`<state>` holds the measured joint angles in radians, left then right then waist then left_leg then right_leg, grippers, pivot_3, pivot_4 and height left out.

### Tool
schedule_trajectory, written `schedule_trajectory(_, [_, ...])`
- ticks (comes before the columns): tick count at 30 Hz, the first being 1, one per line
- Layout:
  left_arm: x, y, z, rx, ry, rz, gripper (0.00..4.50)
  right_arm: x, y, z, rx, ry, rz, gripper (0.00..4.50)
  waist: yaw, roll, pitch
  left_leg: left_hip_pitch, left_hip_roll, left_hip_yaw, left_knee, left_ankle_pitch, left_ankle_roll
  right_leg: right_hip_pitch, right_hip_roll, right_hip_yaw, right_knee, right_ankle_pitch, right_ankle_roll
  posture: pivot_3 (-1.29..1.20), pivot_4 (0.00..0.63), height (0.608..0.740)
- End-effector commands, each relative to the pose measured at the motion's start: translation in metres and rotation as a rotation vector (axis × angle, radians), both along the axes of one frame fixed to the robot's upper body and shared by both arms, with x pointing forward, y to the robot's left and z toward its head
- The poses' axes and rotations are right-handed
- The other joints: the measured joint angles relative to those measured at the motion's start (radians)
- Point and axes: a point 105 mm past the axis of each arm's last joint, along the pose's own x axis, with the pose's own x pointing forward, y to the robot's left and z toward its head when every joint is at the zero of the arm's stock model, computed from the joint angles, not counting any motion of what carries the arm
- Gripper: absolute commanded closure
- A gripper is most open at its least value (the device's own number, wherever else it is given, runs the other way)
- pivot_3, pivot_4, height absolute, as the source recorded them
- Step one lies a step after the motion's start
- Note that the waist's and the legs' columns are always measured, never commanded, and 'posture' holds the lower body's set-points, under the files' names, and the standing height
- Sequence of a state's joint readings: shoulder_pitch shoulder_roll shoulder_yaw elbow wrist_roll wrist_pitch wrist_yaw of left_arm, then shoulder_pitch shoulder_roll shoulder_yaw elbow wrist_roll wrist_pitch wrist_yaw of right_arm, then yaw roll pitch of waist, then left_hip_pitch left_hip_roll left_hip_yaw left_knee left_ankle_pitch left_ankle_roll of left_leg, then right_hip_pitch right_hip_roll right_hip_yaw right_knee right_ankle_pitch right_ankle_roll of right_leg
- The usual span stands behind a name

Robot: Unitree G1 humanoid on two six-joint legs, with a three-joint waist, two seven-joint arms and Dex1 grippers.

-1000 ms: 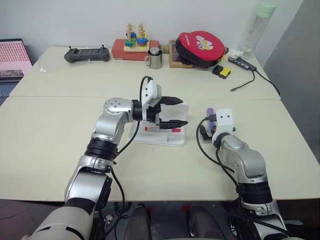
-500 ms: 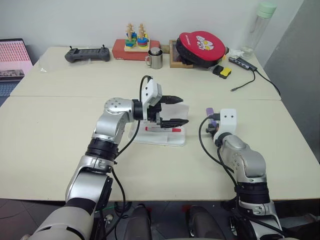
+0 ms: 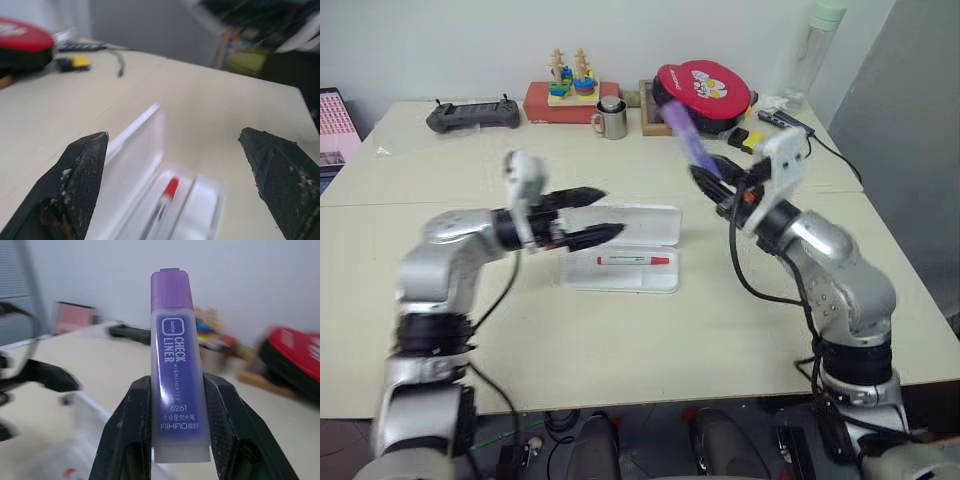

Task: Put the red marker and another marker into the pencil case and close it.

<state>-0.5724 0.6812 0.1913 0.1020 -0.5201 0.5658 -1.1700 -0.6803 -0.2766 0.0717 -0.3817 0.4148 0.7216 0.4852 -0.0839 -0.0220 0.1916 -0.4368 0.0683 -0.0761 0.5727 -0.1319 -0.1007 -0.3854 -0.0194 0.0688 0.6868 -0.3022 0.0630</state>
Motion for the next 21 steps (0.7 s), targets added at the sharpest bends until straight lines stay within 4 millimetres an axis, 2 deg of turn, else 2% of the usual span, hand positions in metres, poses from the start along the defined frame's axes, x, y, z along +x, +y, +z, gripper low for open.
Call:
schedule_trajectory(1, [-0.01, 0.025, -0.018, 0.076, 0.028, 0.059, 0.0, -0.007, 0.03, -0.029, -0.147, 0.115, 0.219, 3.42, 0.003, 0.0, 0.0, 0.002, 0.0, 0.0, 0.0, 0.0, 0.0, 0.001, 0.0, 0.0, 0.0, -0.002, 0.002, 0.0, 0.15, 0.74])
schedule_trajectory(4, [-0.013, 0.027, -0.024, 0.086, 0.05, 0.068, 0.0, -0.003, 0.033, -0.035, -0.195, 0.129, 0.233, 3.42, 0.029, -0.001, 0.0, 0.002, 0.0, 0.0, 0.001, 0.0, 0.0, 0.002, -0.001, 0.0, -0.002, -0.002, 0.002, 0.0, 0.15, 0.74])
schedule_trajectory(8, [-0.036, 0.049, -0.05, 0.15, 0.127, 0.139, 0.0, 0.003, 0.054, -0.073, -0.375, 0.22, 0.306, 3.42, 0.031, -0.001, 0.0, 0.001, 0.0, 0.003, 0.001, 0.0, 0.0, 0.001, -0.001, 0.002, -0.005, -0.001, 0.003, 0.0, 0.15, 0.74])
schedule_trajectory(16, [-0.043, 0.049, -0.049, 0.146, 0.148, 0.134, 0.0, 0.01, 0.066, -0.11, -0.482, 0.276, 0.355, 3.42, 0.035, -0.002, 0.0, -0.001, 0.002, 0.003, -0.001, 0.0, 0.0, -0.002, 0.0, 0.001, -0.004, 0.0, -0.002, 0.0, 0.15, 0.74])
schedule_trajectory(21, [-0.046, 0.043, -0.055, 0.162, 0.162, 0.122, 0.0, 0.014, 0.071, -0.119, -0.494, 0.285, 0.356, 3.42, 0.033, -0.002, 0.0, 0.0, 0.002, 0.004, -0.001, 0.0, 0.0, -0.002, 0.0, 0.001, -0.004, 0.001, -0.001, 0.0, 0.15, 0.74])
